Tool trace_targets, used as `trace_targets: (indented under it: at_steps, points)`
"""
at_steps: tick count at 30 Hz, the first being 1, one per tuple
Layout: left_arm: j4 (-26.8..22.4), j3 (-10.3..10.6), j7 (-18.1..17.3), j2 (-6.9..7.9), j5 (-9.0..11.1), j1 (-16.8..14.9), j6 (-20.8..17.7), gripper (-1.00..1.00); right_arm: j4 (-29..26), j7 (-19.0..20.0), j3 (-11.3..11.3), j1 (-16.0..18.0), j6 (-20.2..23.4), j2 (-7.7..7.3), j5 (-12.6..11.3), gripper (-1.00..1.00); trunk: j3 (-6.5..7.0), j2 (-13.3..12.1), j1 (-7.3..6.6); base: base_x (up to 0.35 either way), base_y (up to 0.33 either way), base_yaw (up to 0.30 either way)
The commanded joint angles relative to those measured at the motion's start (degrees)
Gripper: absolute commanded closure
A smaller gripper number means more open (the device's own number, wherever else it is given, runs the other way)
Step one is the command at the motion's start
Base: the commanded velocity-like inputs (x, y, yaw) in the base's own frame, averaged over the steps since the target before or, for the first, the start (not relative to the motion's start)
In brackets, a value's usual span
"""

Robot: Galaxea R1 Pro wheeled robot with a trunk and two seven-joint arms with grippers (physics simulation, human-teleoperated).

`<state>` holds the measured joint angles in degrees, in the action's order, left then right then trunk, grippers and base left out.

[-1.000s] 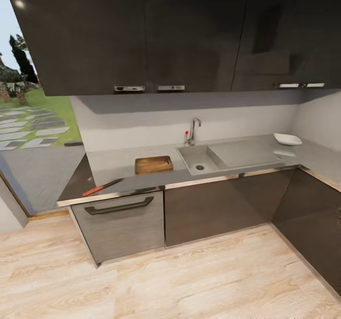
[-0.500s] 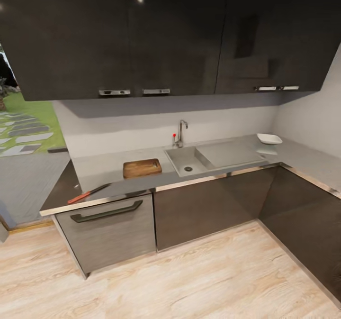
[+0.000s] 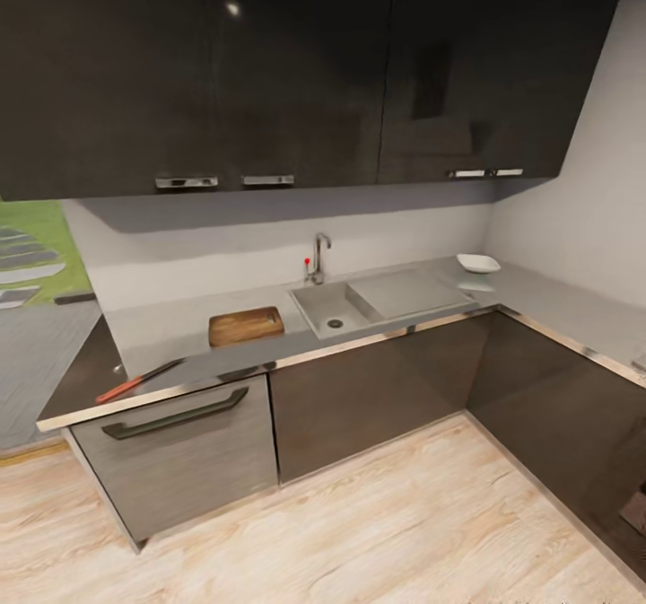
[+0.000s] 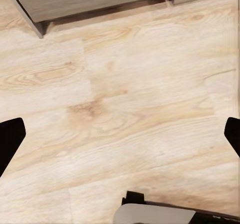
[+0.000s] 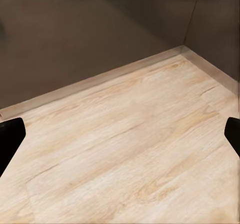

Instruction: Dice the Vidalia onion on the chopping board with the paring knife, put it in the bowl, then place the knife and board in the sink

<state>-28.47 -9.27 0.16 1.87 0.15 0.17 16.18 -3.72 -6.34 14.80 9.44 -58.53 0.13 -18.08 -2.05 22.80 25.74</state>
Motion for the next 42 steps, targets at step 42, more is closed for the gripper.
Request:
trace_targets:
  at_steps: [42]
  points:
    - [0.3,-0.1,0.0,-0.02,-0.1,0.0,0.2,-1.00,0.0,-0.6,0.5,0.1,-0.2,-0.03,0.1,-1.00,2.49,0.1,0.04,0.075,-0.084,-0.223]
